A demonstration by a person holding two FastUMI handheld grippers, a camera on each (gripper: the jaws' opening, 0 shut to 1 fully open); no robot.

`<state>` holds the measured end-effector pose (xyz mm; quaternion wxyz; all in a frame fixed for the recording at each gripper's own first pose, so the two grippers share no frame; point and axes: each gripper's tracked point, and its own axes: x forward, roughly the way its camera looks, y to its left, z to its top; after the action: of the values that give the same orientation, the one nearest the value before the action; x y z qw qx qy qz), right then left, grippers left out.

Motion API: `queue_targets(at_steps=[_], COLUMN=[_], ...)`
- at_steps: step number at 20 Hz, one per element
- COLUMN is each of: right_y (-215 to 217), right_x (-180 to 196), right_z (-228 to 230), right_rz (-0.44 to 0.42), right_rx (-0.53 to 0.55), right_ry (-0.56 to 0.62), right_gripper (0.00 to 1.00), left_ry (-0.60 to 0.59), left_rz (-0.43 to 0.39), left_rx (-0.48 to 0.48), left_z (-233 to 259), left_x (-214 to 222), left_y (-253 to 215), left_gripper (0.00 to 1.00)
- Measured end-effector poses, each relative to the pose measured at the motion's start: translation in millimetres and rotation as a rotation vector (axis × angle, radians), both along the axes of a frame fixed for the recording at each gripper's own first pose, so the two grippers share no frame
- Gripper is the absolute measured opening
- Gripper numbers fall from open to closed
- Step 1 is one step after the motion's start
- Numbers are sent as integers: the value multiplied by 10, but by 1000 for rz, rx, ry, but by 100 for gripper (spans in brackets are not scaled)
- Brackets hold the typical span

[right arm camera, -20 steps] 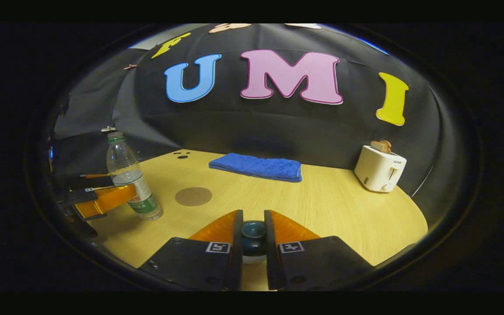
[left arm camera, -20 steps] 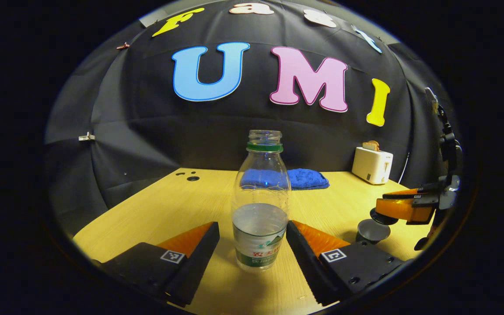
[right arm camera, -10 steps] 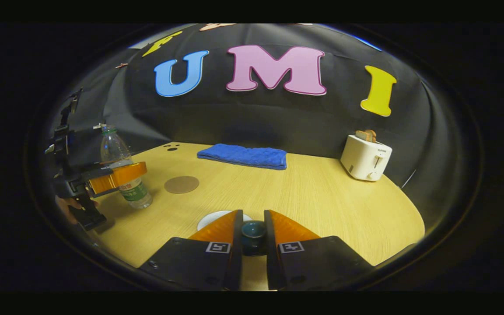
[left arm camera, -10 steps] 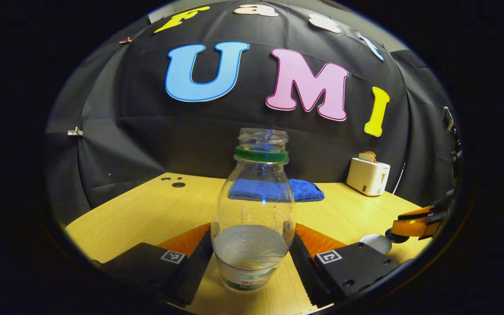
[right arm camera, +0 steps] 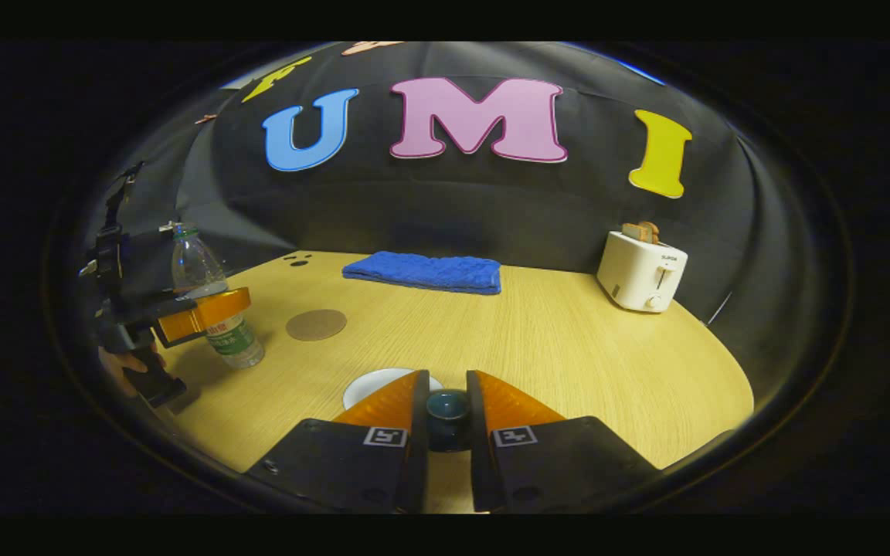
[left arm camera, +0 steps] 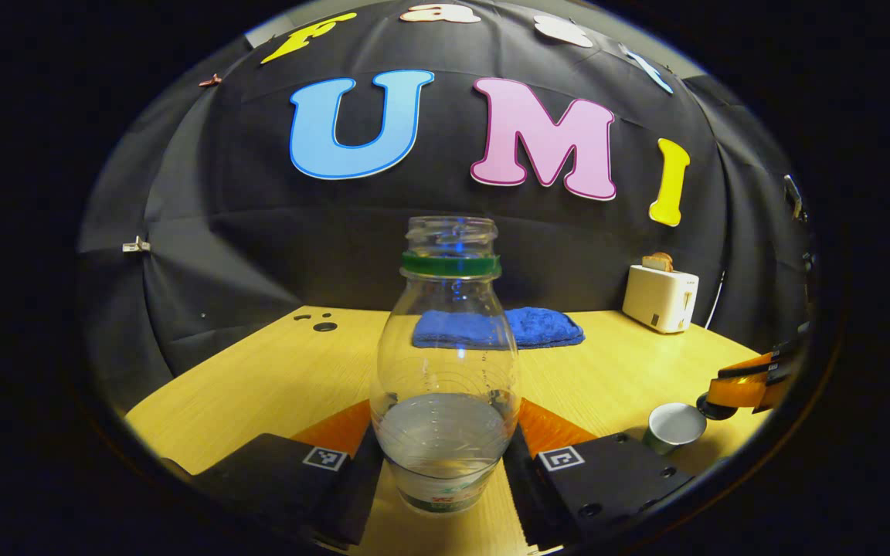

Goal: Open the teacup lid with one hand, grasp the water bottle and pour water into the teacup with the other hand; after pouring, place the water bottle on the coaster and then close the teacup lid.

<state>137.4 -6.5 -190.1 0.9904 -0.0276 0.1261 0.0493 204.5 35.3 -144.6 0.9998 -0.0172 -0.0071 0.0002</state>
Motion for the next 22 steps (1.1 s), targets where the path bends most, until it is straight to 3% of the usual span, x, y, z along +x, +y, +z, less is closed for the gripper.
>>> queue_targets(at_steps=[4,14,17,18,19,20,22], right_y=[-130,-719,-901,-955,-1017,-1076,-1168], right_x=[-51,-235,-282,-295,-317,-337,-365], right_z=[32,56,-21,-40,-67,-94,-160], right_rz=[-11,-66,-83,-89,-96,-104,-115], right_rx=[-7,-3,9,16,20,22,25], right_ry=[-2,-7,6,9,11,13,24], right_gripper=[30,25,25,30,21,25,25], left_ry=[21,25,34,35,33,31,33], left_rz=[19,16,-34,-47,-53,-60,-64], left_rx=[114,618,763,813,863,910,988], left_z=[7,117,31,1,-43,-96,-178], left_x=[-37,-59,-28,10,21,48,55], left_y=[-5,-437,-676,-746,-806,-864,-941], left_gripper=[72,72,72,72,72,72,72])
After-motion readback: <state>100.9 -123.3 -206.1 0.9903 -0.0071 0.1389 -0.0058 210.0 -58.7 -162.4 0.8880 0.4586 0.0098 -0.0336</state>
